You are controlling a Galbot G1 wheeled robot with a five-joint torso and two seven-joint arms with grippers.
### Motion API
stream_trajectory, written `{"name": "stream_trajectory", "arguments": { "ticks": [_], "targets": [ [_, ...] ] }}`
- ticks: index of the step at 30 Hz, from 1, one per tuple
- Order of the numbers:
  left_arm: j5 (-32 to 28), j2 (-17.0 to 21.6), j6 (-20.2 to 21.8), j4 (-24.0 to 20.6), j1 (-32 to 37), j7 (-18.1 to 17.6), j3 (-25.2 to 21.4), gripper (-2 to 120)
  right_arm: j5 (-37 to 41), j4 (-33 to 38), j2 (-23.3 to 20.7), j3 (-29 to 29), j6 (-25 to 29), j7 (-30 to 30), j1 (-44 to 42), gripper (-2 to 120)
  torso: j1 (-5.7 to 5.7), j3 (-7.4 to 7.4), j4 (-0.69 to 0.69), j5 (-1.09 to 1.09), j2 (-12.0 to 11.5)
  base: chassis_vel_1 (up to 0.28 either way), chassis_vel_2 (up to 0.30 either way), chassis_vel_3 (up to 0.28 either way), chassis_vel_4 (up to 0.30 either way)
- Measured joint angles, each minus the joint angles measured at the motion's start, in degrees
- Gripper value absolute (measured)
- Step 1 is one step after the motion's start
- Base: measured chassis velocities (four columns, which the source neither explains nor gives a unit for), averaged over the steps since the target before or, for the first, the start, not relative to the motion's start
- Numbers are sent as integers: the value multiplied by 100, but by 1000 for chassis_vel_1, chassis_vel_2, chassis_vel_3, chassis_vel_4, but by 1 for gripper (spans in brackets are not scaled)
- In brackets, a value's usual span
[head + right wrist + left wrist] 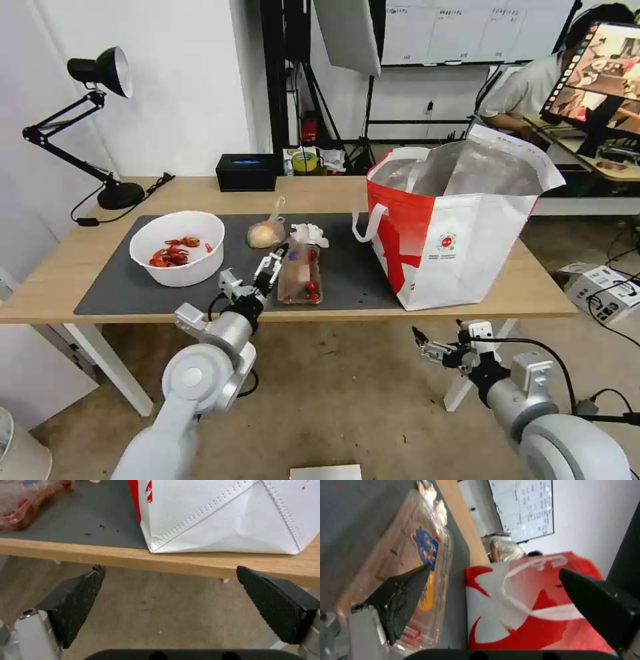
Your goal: Pick up the trash from the table and place it into the takeout bag.
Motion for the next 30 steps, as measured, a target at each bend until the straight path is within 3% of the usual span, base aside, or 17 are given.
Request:
{"name": "stream_trajectory", "arguments": {
  "ticks": [4, 9, 11, 12, 15, 16, 19, 20, 23, 30],
  "targets": [
    [290, 54, 90, 32, -32, 39, 93, 100, 42, 46, 5, 47, 47, -22, -54, 100, 0, 0, 0, 0, 0, 0, 0, 0, 0],
    [1239, 461, 259, 52, -156, 392, 200, 100, 164, 98, -8, 119, 114, -81, -83, 100, 0, 0, 1, -1, 1, 0, 0, 0, 0],
    [1903, 816, 291, 148, -247, 893, 251, 100, 293, 105, -24, 128, 164, -92, -69, 100, 0, 0, 0, -1, 0, 0, 0, 0, 0],
    [1903, 816, 291, 148, -247, 893, 251, 100, 293, 105, -24, 128, 164, -92, -69, 100, 0, 0, 0, -1, 0, 0, 0, 0, 0],
    [3065, 1397, 230, 381, -331, 2008, 288, 99, 729, 115, -52, 91, 254, -92, 26, 100, 0, 0, 0, -1, 1, 0, 0, 0, 0],
    [3065, 1397, 230, 381, -331, 2008, 288, 99, 729, 115, -52, 91, 254, -92, 26, 100, 0, 0, 0, -1, 1, 0, 0, 0, 0],
    [4230, 2036, 41, 652, -435, 3035, 311, 93, 1160, 121, -90, -7, 335, -76, 188, 100, 0, 0, 2, -2, 1, 0, 0, 0, 0],
    [4230, 2036, 41, 652, -435, 3035, 311, 93, 1160, 121, -90, -7, 335, -76, 188, 100, 0, 0, 2, -2, 1, 0, 0, 0, 0],
    [4758, 2444, -178, 898, -608, 3749, 377, 83, 1462, 105, -111, -120, 393, -61, 309, 100, 0, 0, 1, -1, 1, 0, 0, 0, 0],
    [4848, 2638, -294, 1396, -1101, 4253, 842, 61, 1948, 62, -112, -267, 544, -117, 442, 100, 0, 0, 0, -1, 1, 0, 0, 0, 0]
  ]
}}
